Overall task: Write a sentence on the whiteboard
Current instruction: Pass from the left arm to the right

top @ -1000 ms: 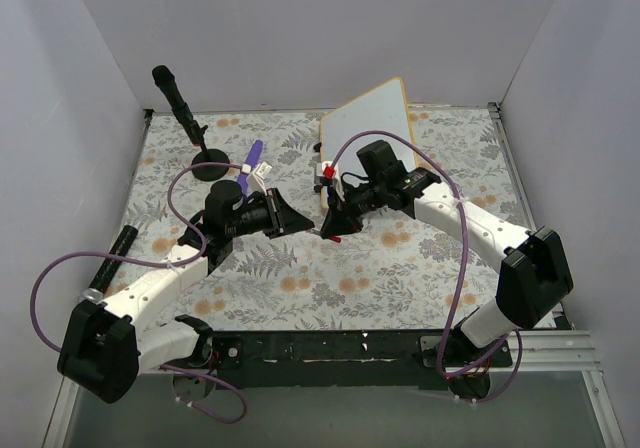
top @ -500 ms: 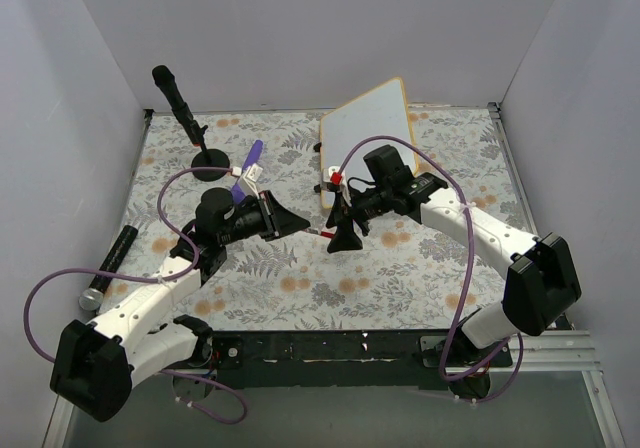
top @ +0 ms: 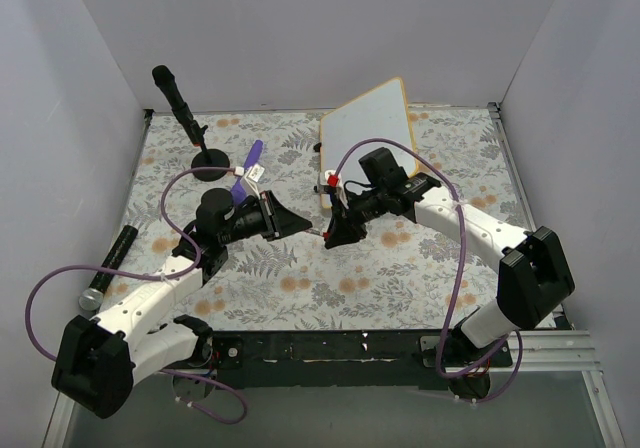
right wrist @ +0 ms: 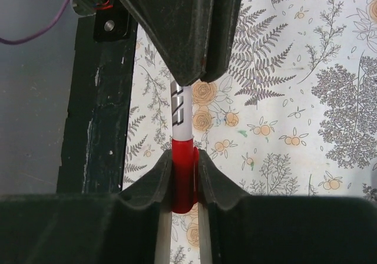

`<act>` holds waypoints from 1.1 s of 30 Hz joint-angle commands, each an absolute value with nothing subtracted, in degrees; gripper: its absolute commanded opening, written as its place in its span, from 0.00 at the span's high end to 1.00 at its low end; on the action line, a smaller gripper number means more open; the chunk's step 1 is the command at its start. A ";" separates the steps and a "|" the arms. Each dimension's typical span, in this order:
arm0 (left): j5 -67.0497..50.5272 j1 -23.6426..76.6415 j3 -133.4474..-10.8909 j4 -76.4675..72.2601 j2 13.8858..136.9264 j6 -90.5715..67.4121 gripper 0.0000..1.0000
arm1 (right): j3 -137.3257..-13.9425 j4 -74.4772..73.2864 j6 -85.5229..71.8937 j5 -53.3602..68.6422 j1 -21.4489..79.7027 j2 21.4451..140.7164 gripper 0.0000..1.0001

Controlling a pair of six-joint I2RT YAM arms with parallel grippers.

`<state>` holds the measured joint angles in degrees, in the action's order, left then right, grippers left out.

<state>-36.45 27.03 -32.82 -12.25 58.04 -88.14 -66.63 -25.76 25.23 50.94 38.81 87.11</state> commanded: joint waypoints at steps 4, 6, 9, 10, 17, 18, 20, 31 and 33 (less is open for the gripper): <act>-41.66 27.25 -32.26 -14.50 58.27 -87.89 0.80 | -68.73 -25.75 25.66 51.94 39.11 86.84 0.95; -42.36 27.25 -32.52 -13.10 58.18 -86.93 0.66 | -68.82 -25.93 25.93 51.77 39.20 86.57 0.97; -43.15 27.25 -33.13 -10.99 57.92 -85.70 0.59 | -68.73 -26.10 26.28 51.50 39.20 86.48 0.98; -43.33 27.25 -33.31 -10.55 57.92 -85.43 0.59 | -68.73 -26.10 26.28 51.59 39.20 86.31 0.98; -43.68 27.25 -33.84 -9.05 57.92 -84.64 0.62 | -68.64 -26.37 26.63 52.03 39.20 86.48 0.98; -43.68 27.25 -34.01 -9.05 58.01 -84.64 0.62 | -68.56 -26.37 26.63 52.21 39.20 86.48 0.98; -43.77 27.25 -34.28 -9.05 58.27 -84.81 0.62 | -68.38 -26.37 26.72 52.56 39.20 86.40 0.99; -42.45 27.25 -34.01 -10.81 58.45 -86.57 0.65 | -68.38 -26.46 26.81 53.09 39.64 86.92 0.99; -42.28 27.25 -33.93 -11.07 58.36 -86.83 0.66 | -68.38 -26.54 26.81 53.17 39.73 87.19 0.99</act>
